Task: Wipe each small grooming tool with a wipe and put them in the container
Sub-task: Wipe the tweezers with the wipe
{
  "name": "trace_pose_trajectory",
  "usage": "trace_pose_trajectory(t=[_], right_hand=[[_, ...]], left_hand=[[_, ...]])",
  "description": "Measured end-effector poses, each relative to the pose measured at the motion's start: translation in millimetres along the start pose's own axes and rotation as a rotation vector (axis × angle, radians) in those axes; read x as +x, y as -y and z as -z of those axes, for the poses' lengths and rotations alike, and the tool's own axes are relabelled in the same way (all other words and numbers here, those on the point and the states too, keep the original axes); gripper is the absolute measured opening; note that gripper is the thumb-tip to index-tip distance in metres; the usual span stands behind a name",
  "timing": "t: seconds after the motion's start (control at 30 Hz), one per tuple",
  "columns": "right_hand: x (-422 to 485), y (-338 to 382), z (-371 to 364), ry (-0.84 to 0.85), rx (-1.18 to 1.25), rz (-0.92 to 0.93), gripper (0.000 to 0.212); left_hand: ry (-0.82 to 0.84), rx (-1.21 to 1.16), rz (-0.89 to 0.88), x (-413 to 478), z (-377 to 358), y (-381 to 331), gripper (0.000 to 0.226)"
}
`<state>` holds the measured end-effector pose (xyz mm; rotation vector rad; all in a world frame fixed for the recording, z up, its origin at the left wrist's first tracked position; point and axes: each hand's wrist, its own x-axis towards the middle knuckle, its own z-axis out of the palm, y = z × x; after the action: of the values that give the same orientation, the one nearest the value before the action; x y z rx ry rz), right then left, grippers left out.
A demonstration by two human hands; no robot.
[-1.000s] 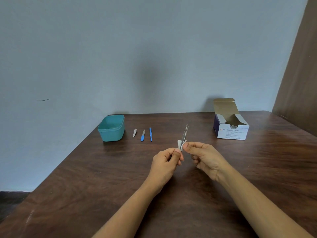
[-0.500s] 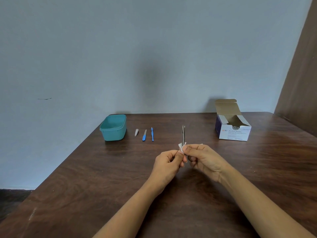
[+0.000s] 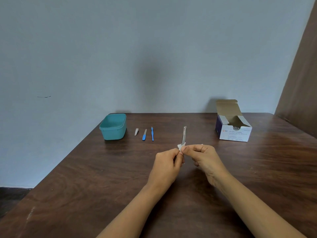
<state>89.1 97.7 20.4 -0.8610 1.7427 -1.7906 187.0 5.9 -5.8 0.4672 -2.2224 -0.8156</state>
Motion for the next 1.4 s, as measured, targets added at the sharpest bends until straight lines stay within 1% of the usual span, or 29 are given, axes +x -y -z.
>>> trace_pose_trajectory(t=[0.13, 0.23, 0.3, 0.43, 0.53, 0.67, 0.73, 0.8, 0.87, 1.0, 1.13, 1.3, 1.4], right_hand=[[2, -2, -2, -0.031, -0.004, -0.001, 0.013], [4, -6, -3, -0.102, 0.063, -0.018, 0.014], [6, -8, -1, -0.119, 0.092, -0.031, 0.016], [7, -8, 0, 0.003, 0.062, -0.091, 0.016], [9, -8, 5, 0.071, 0.102, -0.196, 0.015], [15, -8, 10, 0.172, 0.354, -0.335, 0.011], [16, -10, 10, 0.169, 0.471, -0.364, 0.018], [19, -13, 10, 0.162, 0.541, -0.376, 0.019], [18, -13, 10, 0.193, 0.545, -0.376, 0.017], [19, -12, 12, 0.289, 0.435, -0.373, 0.016], [19, -13, 12, 0.257, 0.445, -0.364, 0.015], [23, -18, 9, 0.177, 0.588, -0.348, 0.025], [23, -18, 9, 0.149, 0.565, -0.344, 0.029]], left_hand=[[0.016, 0.070, -0.033, 0, -1, 1, 0.026], [0.027, 0.078, -0.053, -1, -3, 0, 0.026], [0.035, 0.081, -0.059, 0, -4, 0, 0.026], [0.033, 0.057, -0.051, -1, -2, -2, 0.027], [0.033, -0.052, 0.012, -1, 3, -5, 0.029], [0.146, -0.266, 0.165, 0, 3, -10, 0.034], [0.200, -0.385, 0.211, -1, 2, -12, 0.038], [0.233, -0.461, 0.239, -3, 2, -14, 0.040], [0.243, -0.534, 0.271, -2, 2, -16, 0.040], [0.230, -0.630, 0.318, 1, 7, -15, 0.033], [0.242, -0.605, 0.313, -1, 6, -16, 0.033], [0.256, -0.522, 0.296, -1, 3, -16, 0.036], [0.215, -0.461, 0.256, -1, 2, -15, 0.036]])
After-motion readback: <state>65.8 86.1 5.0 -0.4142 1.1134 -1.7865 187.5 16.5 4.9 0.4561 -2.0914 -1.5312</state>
